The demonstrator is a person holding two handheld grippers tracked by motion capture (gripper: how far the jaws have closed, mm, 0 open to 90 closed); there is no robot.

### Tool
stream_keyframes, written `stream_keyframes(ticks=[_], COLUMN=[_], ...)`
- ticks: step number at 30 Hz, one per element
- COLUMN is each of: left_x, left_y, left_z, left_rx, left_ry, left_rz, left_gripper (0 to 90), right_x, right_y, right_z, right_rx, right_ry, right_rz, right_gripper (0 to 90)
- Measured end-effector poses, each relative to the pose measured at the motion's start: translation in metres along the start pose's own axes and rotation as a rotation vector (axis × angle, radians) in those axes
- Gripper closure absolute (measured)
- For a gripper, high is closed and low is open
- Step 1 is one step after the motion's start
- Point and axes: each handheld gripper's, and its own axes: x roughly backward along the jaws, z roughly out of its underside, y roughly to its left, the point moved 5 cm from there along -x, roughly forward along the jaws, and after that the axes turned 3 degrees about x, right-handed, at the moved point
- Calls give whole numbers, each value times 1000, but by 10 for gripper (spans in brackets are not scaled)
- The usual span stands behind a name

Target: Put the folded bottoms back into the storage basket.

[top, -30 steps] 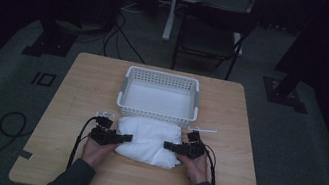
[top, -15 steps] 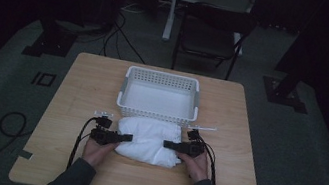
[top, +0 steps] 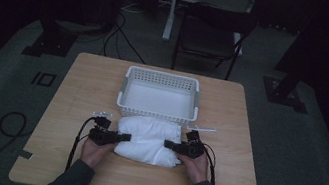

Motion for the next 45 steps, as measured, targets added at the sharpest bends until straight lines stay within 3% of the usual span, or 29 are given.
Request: stream_keyframes(ticks=[45], left_x=[33], left_y=[-36], left_z=[-14], left_rx=[-77], left_ry=[-60], left_rz=[-2], left_gripper=[613], right_x=[36], right_y=[28], right_z=[-13], right_rx=[55], right_ry=[-58], right_rz=[27], right_gripper=[597])
